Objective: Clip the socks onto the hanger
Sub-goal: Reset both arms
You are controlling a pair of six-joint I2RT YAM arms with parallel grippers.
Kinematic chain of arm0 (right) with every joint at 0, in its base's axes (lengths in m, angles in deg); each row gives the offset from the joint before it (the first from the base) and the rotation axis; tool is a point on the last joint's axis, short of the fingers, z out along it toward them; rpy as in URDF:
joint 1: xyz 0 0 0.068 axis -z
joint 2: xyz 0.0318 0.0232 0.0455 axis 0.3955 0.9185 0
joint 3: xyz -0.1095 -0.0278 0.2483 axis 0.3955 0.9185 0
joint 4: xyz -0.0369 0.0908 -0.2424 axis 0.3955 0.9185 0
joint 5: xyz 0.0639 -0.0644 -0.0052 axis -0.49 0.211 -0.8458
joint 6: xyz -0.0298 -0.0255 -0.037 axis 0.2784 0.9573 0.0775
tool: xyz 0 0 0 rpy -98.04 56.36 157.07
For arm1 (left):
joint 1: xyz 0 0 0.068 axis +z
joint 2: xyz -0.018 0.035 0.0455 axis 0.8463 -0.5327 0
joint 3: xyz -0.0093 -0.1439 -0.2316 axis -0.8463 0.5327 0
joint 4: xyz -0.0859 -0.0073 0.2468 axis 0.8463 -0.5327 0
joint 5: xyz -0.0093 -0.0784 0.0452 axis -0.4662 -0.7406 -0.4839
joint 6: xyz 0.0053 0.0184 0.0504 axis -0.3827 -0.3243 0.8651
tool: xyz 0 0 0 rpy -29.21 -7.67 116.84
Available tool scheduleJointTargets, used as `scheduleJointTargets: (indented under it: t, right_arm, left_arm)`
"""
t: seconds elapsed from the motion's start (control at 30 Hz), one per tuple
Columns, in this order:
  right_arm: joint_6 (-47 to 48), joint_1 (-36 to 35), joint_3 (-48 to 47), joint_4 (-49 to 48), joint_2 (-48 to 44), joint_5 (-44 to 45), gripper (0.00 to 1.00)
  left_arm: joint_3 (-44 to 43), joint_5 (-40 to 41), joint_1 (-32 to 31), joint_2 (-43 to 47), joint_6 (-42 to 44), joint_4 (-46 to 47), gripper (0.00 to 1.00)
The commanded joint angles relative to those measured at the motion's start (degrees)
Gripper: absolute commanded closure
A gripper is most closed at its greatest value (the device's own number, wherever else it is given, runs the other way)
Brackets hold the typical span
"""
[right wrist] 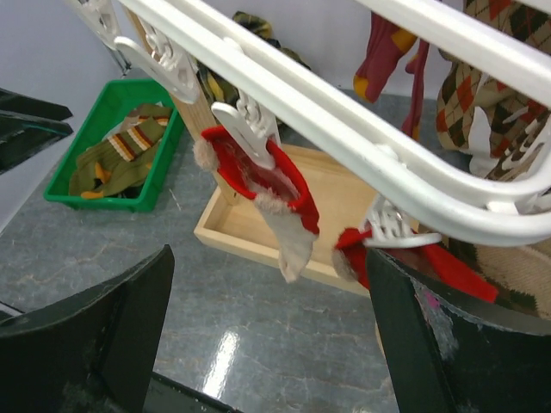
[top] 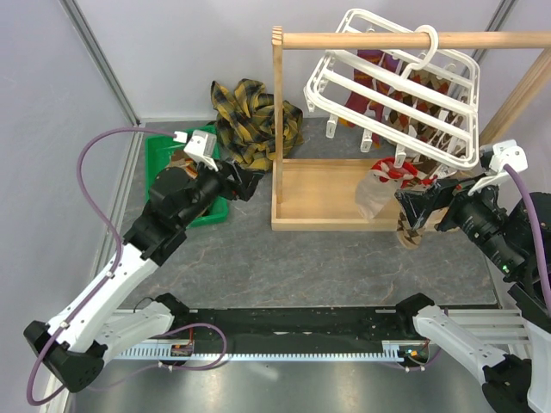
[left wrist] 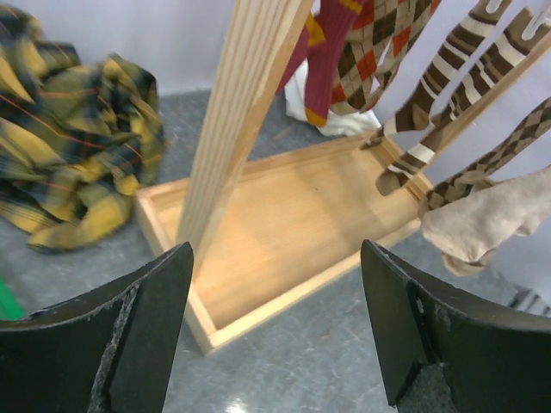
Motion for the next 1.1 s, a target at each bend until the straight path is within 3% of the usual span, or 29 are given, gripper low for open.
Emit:
scheduleJointTargets:
  t: [0.0, 0.1, 0.33, 0.77, 1.07]
  right_arm:
    - [-1.7, 0.3, 0.1, 3.9, -0.4, 1.5, 0.02]
    - [-2.3, 0.2, -1.3, 6.1, 0.7, 3.3, 0.02]
    - [-3.5, 0.2, -6.5, 10.8, 3.0, 18.3, 0.02]
    - [0.2, 0.2, -5.7, 6.2, 0.4, 17.9, 0.02]
    - [-1.0, 0.2, 0.1, 2.1, -4.9, 26.8, 0.02]
  left_arm:
    - [2.4, 5.1, 0.3, 4.1, 7.9, 0.1, 0.15]
    - [3.5, 7.0, 0.6, 5.2, 9.7, -0.3, 0.15]
    - [5.5, 11.5, 1.6, 8.1, 12.6, -1.1, 0.15]
    - [6.4, 13.5, 6.1, 9.6, 12.1, -0.7, 0.15]
    - [6.8, 14.9, 7.8, 10.2, 11.9, -0.3, 0.15]
